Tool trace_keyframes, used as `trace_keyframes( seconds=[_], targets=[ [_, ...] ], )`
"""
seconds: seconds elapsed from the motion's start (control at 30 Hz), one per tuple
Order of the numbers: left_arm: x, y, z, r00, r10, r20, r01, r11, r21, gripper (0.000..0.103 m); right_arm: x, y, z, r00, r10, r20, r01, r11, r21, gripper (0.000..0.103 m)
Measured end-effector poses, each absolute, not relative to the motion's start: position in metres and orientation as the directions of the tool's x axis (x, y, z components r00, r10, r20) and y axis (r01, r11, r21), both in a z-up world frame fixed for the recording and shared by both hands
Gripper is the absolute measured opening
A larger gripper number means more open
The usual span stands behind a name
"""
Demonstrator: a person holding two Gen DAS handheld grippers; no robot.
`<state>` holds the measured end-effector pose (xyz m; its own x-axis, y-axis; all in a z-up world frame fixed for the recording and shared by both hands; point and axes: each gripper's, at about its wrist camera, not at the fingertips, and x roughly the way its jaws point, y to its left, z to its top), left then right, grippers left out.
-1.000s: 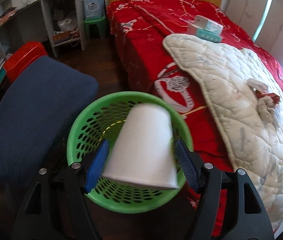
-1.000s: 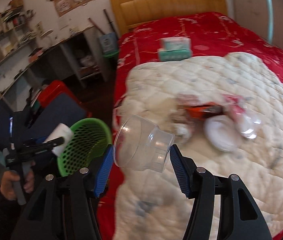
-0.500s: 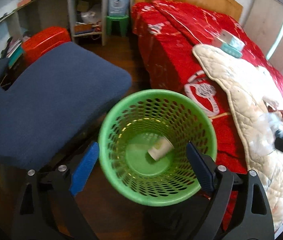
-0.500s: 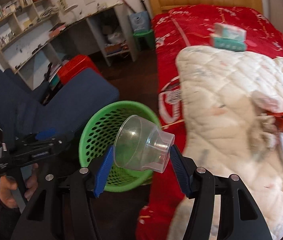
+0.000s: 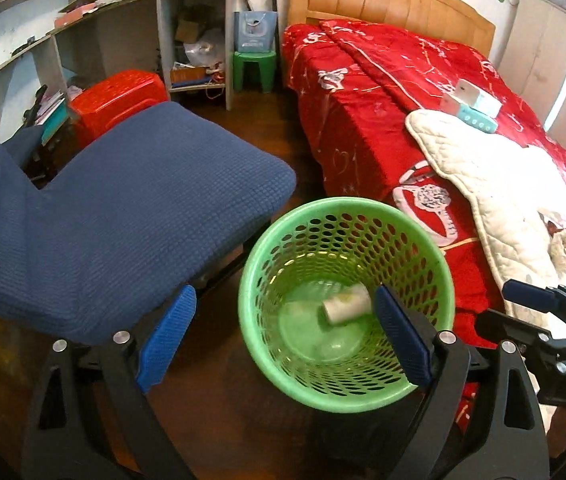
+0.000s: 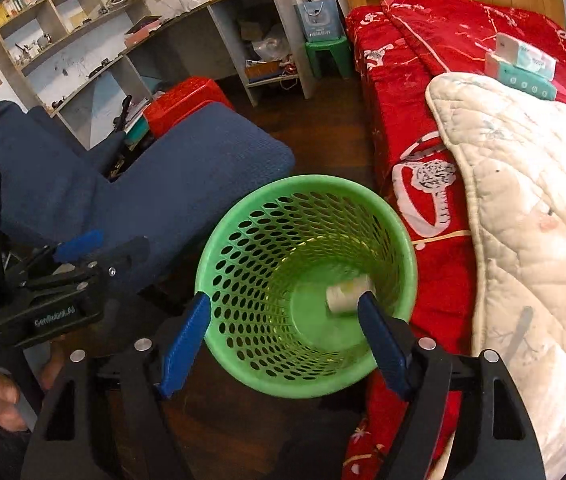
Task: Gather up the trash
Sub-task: 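Grasp the crumpled tissue with the left tool while the right tool grasps the clear rectangular container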
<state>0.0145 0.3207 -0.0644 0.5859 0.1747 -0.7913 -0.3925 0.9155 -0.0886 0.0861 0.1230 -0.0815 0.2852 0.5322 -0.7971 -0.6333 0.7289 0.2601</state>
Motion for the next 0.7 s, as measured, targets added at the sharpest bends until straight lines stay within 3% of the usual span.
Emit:
trace_keyframes(
  seconds=[0.43, 0.7],
  targets=[
    [0.045, 0.248, -0.052, 0.626, 0.058, -0.777, -0.253, 0.958, -0.132, 0.089, 0.093, -0.005, -0.048, 0.460, 0.433, -0.775, -0.500, 0.848, 0.177, 0.083],
    [0.071, 0.192, -0.042, 0.640, -0.004, -0.768, -0.153, 0.979, -0.133, 0.089, 0.111, -0.110, -0.035, 0.577, 0.302, -0.759, -0.337, 0.934, 0.115, 0.090]
  ],
)
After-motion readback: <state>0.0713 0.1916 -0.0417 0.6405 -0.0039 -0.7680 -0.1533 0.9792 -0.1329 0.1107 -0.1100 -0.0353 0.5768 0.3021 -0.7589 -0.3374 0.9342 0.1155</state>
